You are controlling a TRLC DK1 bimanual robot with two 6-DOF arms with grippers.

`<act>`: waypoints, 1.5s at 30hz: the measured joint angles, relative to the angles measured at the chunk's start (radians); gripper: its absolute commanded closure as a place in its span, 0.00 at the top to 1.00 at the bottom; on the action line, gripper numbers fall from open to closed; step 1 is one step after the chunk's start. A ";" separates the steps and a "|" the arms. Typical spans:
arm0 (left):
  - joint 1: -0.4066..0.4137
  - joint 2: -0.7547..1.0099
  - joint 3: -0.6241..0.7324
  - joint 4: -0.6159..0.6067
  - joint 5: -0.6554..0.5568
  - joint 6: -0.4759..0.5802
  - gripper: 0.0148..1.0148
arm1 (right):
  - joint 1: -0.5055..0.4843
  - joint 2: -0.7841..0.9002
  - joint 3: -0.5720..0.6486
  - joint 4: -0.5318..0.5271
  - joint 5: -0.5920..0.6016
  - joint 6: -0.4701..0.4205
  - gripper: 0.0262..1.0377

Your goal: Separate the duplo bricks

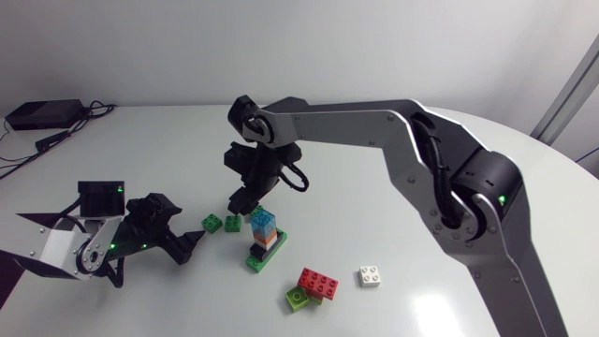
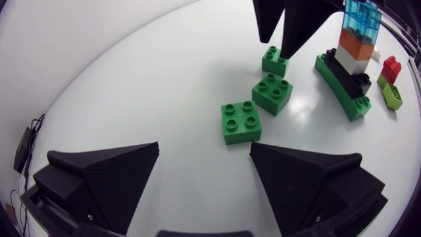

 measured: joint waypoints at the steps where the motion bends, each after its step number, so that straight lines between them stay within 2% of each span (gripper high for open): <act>1: 0.000 0.007 0.008 0.005 -0.007 0.000 0.96 | 0.000 0.000 0.000 0.000 0.000 0.000 0.62; 10: 0.000 0.063 0.061 0.089 -0.111 0.000 0.96 | -0.019 -0.036 -0.094 0.052 0.047 0.000 0.61; 20: 0.008 0.122 0.088 0.104 -0.114 0.000 0.96 | -0.058 -0.135 -0.188 0.122 0.081 0.000 0.61; 25: 0.005 0.145 0.105 0.115 -0.114 0.000 0.96 | -0.059 -0.137 -0.220 0.145 0.127 0.000 0.47; 28: -0.011 0.154 0.114 0.119 -0.115 0.000 0.96 | -0.059 -0.137 -0.226 0.153 0.131 0.000 0.41; 40: -0.111 0.178 0.141 0.128 -0.141 -0.030 0.96 | -0.060 -0.091 -0.213 0.150 0.135 0.000 0.41; 45: -0.127 0.179 0.141 0.129 -0.145 -0.052 0.96 | -0.055 -0.085 -0.203 0.140 0.118 0.000 0.41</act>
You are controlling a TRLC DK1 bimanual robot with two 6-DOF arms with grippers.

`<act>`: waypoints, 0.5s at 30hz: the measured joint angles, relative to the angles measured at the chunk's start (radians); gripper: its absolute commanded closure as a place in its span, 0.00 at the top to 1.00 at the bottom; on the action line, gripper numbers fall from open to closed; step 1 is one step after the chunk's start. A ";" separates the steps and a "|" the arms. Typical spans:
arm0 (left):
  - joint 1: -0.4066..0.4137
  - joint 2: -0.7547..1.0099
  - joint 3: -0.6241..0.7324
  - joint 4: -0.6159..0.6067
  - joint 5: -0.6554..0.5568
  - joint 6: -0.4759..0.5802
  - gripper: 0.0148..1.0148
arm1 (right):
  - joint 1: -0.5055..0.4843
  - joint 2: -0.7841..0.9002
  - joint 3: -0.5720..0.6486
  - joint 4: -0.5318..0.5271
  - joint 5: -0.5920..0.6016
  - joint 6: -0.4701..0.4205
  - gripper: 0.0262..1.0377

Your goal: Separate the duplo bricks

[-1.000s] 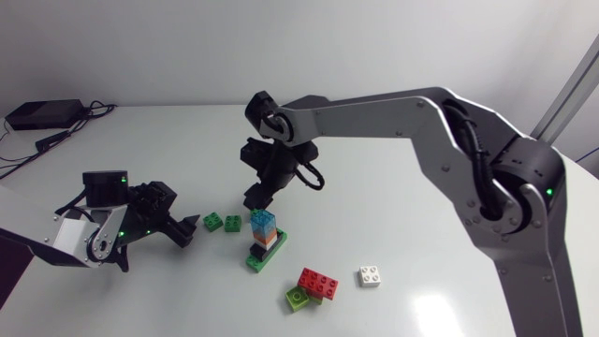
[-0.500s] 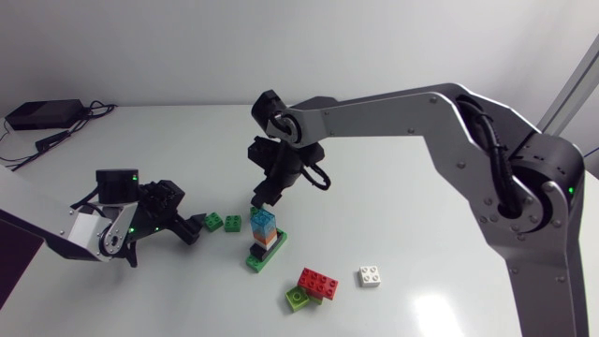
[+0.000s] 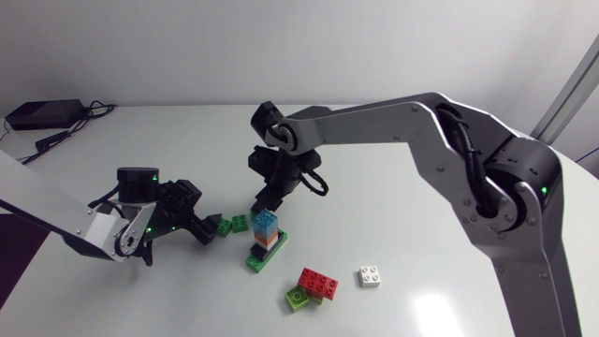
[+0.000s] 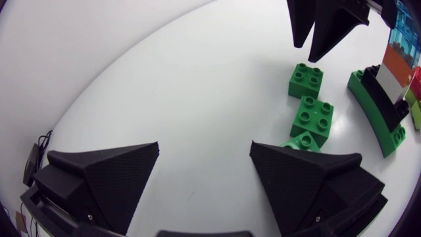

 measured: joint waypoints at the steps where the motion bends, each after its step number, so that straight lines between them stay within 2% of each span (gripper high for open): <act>1: 0.000 0.000 0.000 0.000 0.000 -0.002 0.96 | 0.002 0.000 0.006 -0.002 -0.012 0.000 0.41; 9: 0.010 -0.031 -0.001 -0.002 -0.004 -0.005 0.96 | 0.018 0.006 0.058 -0.028 -0.093 0.000 0.41; 15: 0.035 -0.119 -0.019 -0.003 -0.008 -0.011 0.96 | 0.015 0.013 0.062 -0.027 -0.089 0.000 0.41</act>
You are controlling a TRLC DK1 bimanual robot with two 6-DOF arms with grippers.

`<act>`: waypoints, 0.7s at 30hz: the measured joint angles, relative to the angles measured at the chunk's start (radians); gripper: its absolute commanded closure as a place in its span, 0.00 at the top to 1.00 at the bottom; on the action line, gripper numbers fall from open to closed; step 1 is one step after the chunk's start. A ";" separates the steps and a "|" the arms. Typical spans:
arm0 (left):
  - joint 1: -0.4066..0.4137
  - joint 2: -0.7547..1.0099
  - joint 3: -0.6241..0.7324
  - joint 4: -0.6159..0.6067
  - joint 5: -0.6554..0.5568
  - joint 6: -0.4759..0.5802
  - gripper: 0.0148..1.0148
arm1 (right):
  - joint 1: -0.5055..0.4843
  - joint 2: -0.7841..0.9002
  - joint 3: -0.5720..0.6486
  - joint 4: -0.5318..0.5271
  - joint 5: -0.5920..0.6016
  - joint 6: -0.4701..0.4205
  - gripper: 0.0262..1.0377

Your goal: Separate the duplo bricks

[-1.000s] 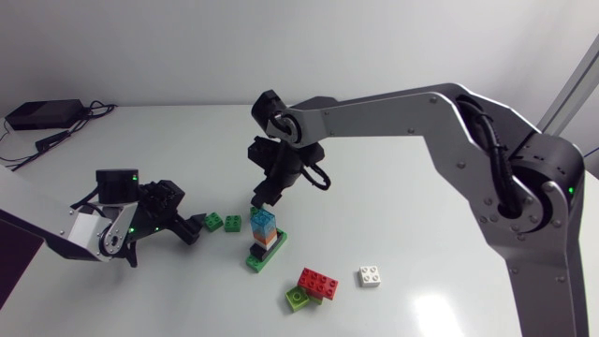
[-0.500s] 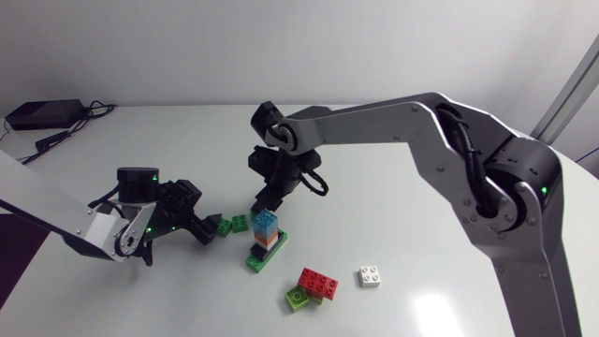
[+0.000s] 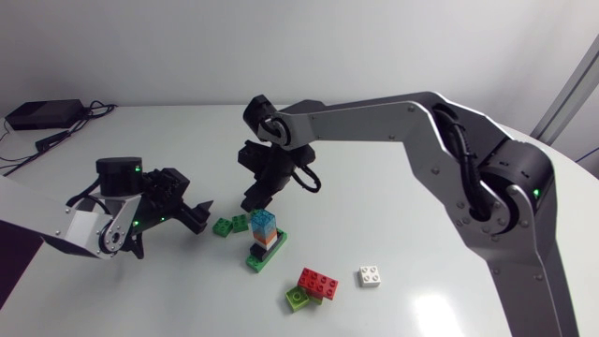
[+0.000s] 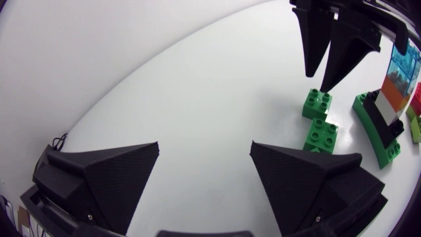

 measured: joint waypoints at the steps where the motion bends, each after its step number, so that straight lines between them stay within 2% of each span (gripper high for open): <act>1: 0.000 -0.019 -0.004 -0.002 -0.003 -0.008 0.96 | 0.000 -0.001 0.000 0.001 0.000 0.000 0.41; 4: -0.005 -0.100 -0.013 -0.042 -0.004 -0.022 0.96 | -0.006 -0.022 -0.018 0.004 0.009 0.000 0.42; 8: -0.031 -0.209 -0.016 -0.110 -0.004 -0.043 0.96 | -0.012 -0.107 -0.086 0.006 0.027 0.000 0.55; 10: -0.040 -0.249 -0.016 -0.132 -0.003 -0.047 0.96 | -0.014 -0.161 -0.119 0.008 0.031 0.000 0.59; 16: -0.042 -0.308 -0.033 -0.152 -0.004 -0.055 0.96 | 0.002 -0.351 -0.205 0.008 0.038 0.001 0.59; 21: -0.048 -0.349 -0.076 -0.190 -0.003 -0.063 0.96 | 0.056 -0.435 -0.288 0.006 0.042 0.006 0.59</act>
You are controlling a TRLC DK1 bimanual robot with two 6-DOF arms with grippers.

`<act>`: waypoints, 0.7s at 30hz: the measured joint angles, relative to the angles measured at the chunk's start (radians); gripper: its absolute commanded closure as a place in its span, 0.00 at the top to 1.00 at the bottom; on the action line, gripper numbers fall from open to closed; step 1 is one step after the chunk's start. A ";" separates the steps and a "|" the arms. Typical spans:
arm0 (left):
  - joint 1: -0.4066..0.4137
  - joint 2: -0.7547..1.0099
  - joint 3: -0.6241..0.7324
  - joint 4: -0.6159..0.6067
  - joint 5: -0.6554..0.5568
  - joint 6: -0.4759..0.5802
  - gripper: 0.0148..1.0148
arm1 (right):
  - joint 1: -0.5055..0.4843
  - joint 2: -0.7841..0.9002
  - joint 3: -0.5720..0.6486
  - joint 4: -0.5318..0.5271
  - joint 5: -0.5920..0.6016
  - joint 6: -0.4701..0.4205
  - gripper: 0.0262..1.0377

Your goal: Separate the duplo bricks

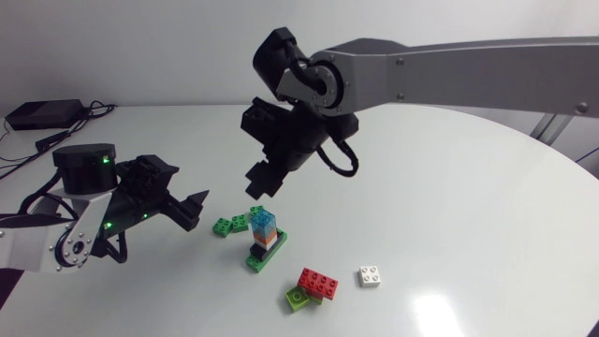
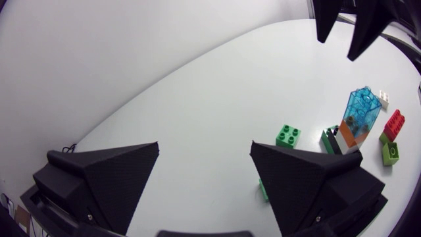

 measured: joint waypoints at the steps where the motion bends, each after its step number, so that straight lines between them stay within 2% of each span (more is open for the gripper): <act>1: 0.000 -0.012 -0.005 -0.012 0.000 -0.002 0.96 | 0.012 -0.005 -0.016 -0.002 0.000 0.003 0.59; 18: -0.027 -0.175 -0.055 -0.100 0.019 -0.014 0.96 | 0.090 -0.009 -0.120 -0.021 0.022 0.067 0.58; 21: -0.045 -0.187 -0.062 -0.101 0.019 -0.014 0.96 | 0.090 -0.009 -0.125 -0.020 0.031 0.070 0.48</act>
